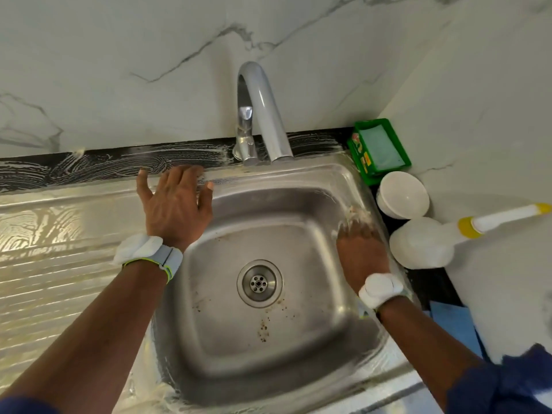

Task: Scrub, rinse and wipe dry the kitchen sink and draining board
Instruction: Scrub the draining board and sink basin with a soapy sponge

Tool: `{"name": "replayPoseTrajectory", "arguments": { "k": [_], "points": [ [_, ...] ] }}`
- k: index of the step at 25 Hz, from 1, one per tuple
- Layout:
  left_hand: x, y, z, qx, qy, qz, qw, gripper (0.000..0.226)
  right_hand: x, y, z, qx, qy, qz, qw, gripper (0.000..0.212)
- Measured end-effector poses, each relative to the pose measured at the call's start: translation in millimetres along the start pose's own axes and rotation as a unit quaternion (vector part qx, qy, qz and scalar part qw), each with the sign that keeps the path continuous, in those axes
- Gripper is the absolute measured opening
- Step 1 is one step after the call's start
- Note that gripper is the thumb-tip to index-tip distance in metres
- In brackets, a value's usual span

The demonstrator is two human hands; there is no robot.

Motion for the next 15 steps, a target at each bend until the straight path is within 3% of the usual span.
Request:
{"name": "replayPoseTrajectory", "arguments": {
  "k": [3, 6, 9, 12, 15],
  "points": [
    [1, -6, 2, 0.001, 0.006, 0.005, 1.0, 0.032, 21, 86, -9, 0.012, 0.035, 0.093, 0.995, 0.042],
    [-1, -11, 2, 0.014, -0.026, -0.005, 1.0, 0.037, 23, 81, -12, -0.049, 0.035, 0.018, 0.998, 0.066],
    [-1, -10, -4, 0.041, -0.064, -0.001, 0.997, 0.042, 16, 8, -16, -0.124, 0.088, -0.021, 0.988, 0.065],
    [0, -7, -8, 0.073, -0.076, 0.012, 0.994, 0.041, 21, -5, -14, -0.113, 0.138, 0.068, 0.982, 0.062],
    [2, -2, -6, 0.086, -0.069, 0.022, 0.994, 0.048, 15, 63, -8, -0.121, 0.121, 0.18, 0.969, 0.068]
  ]
}}
Point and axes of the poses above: each hand's wrist, its own y-axis away from the middle knuckle, its own x-axis out of the palm, z = x × y, the point moved 8 cm from there along -y, towards the middle knuckle, and after that the axes turned 5 degrees about -z, right-handed, at the moved point
